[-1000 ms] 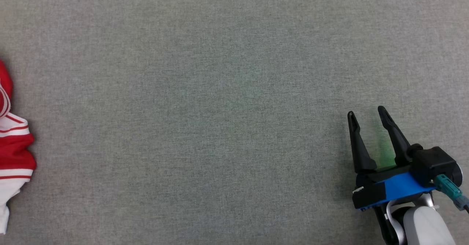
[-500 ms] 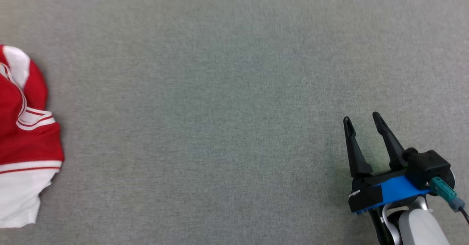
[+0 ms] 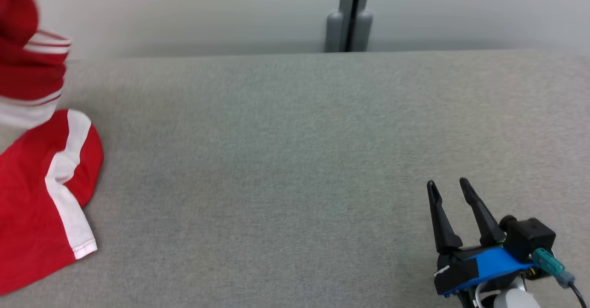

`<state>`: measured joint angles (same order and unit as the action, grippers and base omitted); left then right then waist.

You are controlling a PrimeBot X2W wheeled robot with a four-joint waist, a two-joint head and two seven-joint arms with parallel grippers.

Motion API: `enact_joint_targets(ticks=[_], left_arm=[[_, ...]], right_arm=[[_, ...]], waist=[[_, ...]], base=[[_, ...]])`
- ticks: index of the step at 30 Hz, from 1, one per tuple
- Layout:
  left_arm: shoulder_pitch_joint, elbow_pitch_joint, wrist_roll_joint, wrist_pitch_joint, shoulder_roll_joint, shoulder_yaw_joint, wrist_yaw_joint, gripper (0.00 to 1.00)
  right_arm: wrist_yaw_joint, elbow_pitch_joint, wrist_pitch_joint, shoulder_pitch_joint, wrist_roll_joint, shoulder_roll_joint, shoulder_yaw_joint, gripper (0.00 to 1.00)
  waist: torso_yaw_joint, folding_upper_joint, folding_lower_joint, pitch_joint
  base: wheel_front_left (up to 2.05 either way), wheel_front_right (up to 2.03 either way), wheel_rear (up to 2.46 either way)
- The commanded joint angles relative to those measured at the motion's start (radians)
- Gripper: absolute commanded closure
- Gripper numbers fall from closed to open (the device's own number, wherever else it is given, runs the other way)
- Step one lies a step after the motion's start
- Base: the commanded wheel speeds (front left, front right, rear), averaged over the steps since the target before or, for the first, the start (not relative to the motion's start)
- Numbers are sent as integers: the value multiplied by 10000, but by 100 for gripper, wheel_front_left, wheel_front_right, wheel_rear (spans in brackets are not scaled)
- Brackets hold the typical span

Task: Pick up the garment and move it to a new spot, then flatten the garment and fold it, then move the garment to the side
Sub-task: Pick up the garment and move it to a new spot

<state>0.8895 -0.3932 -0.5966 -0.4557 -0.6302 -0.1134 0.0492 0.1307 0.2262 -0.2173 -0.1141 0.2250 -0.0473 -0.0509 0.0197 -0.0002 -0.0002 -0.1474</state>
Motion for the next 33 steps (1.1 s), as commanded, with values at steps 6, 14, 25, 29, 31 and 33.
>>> enact_joint_targets(ticks=[6, 14, 25, 29, 31, 33], left_arm=[[580, 1686, -147, -447, 1022, -613, -216, 100], [415, 3072, -626, -725, 2077, -1251, -168, 100], [-984, 3343, -527, -444, 2879, -2363, -170, 100], [-1912, 2775, -697, -66, 3238, -2613, -159, 100], [-2338, 2378, -788, 170, 3471, -2732, -155, 100], [-2698, 1893, -821, 333, 3725, -2923, -129, 100]], right_arm=[[1, 263, -196, 211, 209, -54, 0, 0], [1, 427, -296, 3, 361, -52, -214, 0], [1, 418, -400, -240, 449, -52, -142, 0], [1, 474, -426, -261, 547, -49, -161, 0], [1, 500, -435, -279, 585, -53, -184, 0], [1, 524, -454, -278, 614, -51, -191, 0]], waist=[[-799, 2, 2, 805], [-1811, 2, 2, 748], [-3303, 2, 2, 96], [-3596, 2, 2, -45], [-3664, 2, 2, -91], [-3667, 2, 2, -127]], base=[[0, 0, 0], [0, 0, 0], [0, 0, 0], [0, 0, 0], [0, 0, 0], [0, 0, 0]])
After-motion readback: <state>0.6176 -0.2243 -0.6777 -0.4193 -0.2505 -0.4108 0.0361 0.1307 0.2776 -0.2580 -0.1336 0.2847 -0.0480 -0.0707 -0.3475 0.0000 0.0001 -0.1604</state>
